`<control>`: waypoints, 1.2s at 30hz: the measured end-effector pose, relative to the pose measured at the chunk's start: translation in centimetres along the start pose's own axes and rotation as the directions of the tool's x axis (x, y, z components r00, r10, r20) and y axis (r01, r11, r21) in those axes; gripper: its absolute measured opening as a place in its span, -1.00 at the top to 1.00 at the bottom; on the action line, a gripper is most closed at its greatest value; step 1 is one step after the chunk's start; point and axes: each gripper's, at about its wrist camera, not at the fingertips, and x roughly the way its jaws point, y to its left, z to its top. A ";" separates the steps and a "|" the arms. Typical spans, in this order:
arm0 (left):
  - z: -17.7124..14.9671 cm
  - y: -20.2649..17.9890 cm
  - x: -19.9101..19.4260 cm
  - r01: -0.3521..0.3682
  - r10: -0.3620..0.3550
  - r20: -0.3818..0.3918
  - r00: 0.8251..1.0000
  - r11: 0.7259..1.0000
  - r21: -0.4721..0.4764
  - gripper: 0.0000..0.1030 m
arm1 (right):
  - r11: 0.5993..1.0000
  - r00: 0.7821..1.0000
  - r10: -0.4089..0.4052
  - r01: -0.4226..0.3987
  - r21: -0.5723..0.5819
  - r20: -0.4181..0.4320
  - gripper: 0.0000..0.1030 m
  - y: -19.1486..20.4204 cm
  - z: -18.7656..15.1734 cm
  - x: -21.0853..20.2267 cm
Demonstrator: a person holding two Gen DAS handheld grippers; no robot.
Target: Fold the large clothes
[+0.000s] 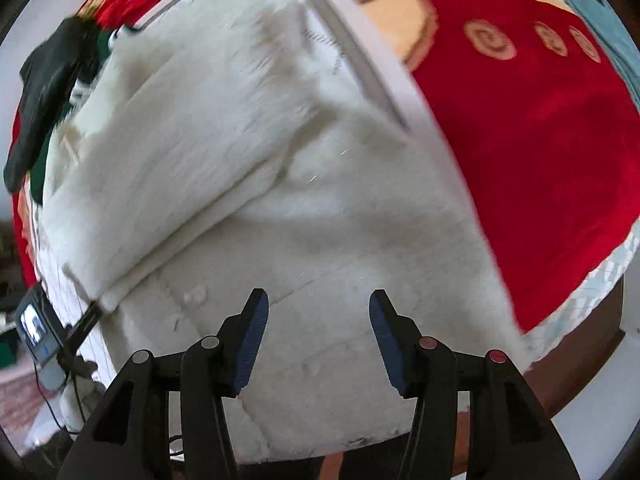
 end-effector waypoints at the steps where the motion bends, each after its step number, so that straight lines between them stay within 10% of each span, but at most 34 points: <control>1: 0.2 0.5 0.3 0.011 -0.011 -0.002 1.000 1.000 -0.018 -1.00 | 1.000 1.000 -0.001 0.001 0.008 0.000 -0.06 -0.4 0.5 -0.4; 10: 1.2 2.5 -7.7 0.060 -0.056 0.072 0.996 0.997 -0.055 -1.00 | 0.984 0.984 0.176 -0.176 -0.038 -0.018 -0.06 3.5 4.4 -0.9; 17: 9.4 -2.1 -9.4 0.046 -0.040 0.190 0.981 0.999 -0.024 -1.00 | 0.938 0.956 0.284 -0.294 -0.183 -0.080 -0.06 13.1 10.6 1.2; 26: 15.9 -7.4 -6.6 -0.054 0.038 0.240 0.970 0.997 0.060 -1.00 | 0.985 0.984 0.173 -0.172 -0.031 0.050 -0.06 13.9 17.8 3.1; 27: 16.2 -7.8 -6.2 -0.059 0.041 0.233 0.971 0.996 0.068 -1.00 | 0.985 0.983 0.175 -0.175 -0.007 0.062 0.13 13.6 18.7 3.7; 28: 16.4 -8.0 -5.8 -0.060 0.042 0.225 0.973 0.995 0.075 -1.00 | 0.982 0.980 0.186 -0.186 0.004 0.074 0.82 13.6 19.3 4.1; 36: 16.6 -9.2 -4.3 -0.072 0.050 0.203 0.978 0.992 0.101 -1.00 | 0.971 0.980 0.186 -0.173 -0.166 0.067 0.82 17.4 20.4 5.7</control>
